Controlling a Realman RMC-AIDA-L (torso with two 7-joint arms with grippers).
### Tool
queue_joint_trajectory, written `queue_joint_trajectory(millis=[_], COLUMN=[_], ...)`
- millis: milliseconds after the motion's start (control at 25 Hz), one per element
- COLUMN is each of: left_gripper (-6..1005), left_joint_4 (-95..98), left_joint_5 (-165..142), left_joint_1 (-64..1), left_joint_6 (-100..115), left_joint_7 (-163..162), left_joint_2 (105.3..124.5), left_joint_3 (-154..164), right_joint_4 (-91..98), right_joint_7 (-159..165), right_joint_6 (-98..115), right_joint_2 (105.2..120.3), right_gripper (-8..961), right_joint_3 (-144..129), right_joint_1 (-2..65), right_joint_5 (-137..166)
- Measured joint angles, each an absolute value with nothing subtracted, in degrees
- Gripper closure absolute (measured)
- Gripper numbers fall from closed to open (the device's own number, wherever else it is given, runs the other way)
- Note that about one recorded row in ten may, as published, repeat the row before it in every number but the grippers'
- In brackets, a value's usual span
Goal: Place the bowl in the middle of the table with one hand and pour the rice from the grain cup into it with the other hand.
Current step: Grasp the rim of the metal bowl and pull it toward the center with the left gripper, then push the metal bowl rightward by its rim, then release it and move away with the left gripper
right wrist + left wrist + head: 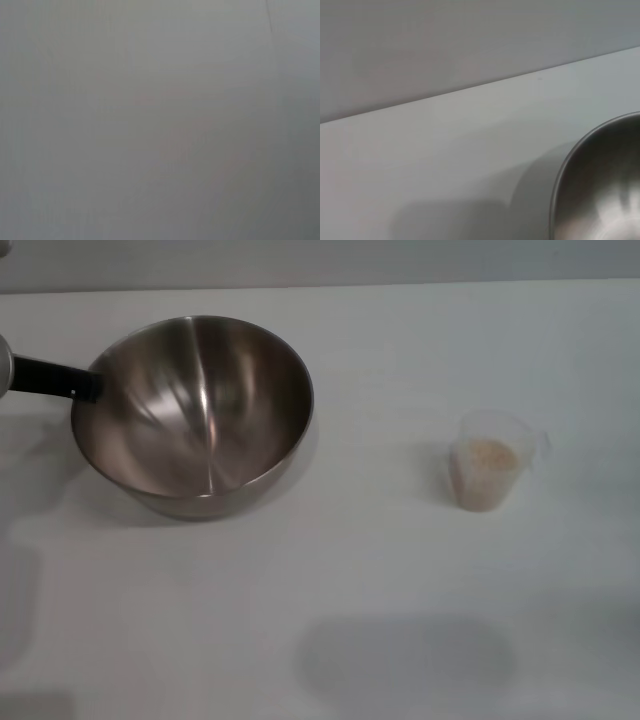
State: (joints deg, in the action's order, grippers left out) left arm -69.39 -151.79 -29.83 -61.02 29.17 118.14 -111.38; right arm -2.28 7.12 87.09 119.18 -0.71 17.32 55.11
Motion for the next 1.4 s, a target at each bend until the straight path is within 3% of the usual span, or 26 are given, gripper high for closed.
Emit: queue_joint_trajectory(millis=[120,440,800,1200,1400], left_gripper=[852,935,950,957,958], left_joint_4=[-69.3,-69.6,-65.5,-60.8,-59.6], left_joint_5=[-151.5,-149.5,-144.3,-137.1,-135.9], left_joint_1=[-30.4,-31.0,-35.3,-37.0,-37.5], left_joint_6=[-61.8,-63.8,-71.4,-74.7,-75.7], left_joint_7=[29.2,29.2,33.5,35.9,36.3], left_joint_2=[118.13,117.9,117.29,114.56,114.49], left_joint_3=[-111.8,-112.8,-123.9,-126.5,-126.4], right_joint_4=[-2.3,-2.4,-2.4,-2.3,-2.2], right_joint_7=[7.1,7.1,7.1,7.1,7.1], right_joint_6=[87.1,87.0,87.0,86.7,86.1], right_joint_2=[119.18,119.18,119.14,119.15,119.12], right_gripper=[119,120,119,119,119], right_joint_3=[-0.8,-1.5,-2.4,-2.4,-2.7], right_joint_1=[17.3,17.3,17.4,17.7,17.9], right_joint_5=[55.1,55.1,55.1,55.1,55.1])
